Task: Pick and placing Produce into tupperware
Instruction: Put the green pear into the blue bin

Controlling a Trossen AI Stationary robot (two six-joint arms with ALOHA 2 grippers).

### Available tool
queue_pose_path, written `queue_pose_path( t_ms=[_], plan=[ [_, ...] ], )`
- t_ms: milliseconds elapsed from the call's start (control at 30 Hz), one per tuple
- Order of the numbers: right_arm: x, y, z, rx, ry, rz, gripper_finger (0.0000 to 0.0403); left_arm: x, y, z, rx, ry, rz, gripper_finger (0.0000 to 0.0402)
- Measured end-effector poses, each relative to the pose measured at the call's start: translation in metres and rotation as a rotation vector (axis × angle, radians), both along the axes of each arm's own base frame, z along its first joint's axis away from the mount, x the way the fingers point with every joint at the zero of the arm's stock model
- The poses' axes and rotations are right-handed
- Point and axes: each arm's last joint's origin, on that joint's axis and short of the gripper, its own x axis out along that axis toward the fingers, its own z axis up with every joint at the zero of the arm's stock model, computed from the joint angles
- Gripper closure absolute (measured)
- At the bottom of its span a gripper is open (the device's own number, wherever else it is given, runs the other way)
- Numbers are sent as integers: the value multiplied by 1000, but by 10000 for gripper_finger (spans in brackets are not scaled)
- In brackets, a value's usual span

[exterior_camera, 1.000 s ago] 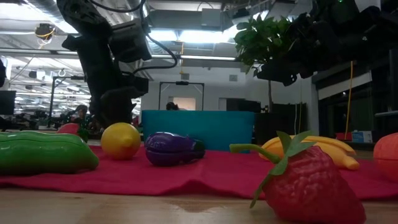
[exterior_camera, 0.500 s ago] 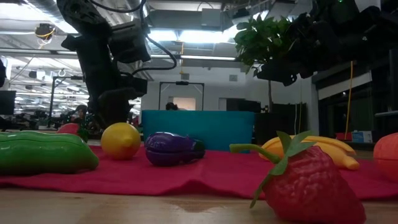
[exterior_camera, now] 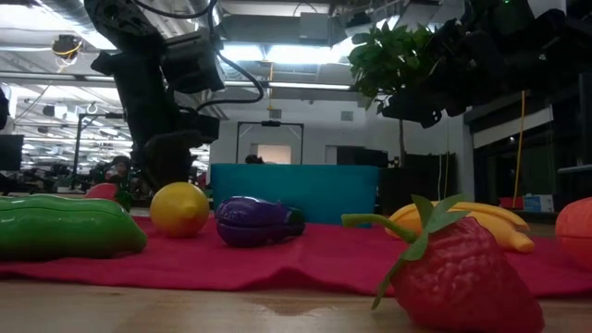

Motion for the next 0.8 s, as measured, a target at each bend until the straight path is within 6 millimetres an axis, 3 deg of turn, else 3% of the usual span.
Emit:
queue_pose_path(
  t_ms=[300, 567, 800],
  plan=[
    [0, 0, 0, 0, 0, 0, 212, 2, 0, 7, 11, 34, -47, 198],
    [0, 0, -1, 1, 7, 0, 212, 8, 2, 48, 95, -23, -128, 198],
    [0, 0, -2, -1, 20, 1, 212, -12, 2, 86, 181, -145, -157, 198]
  ],
)
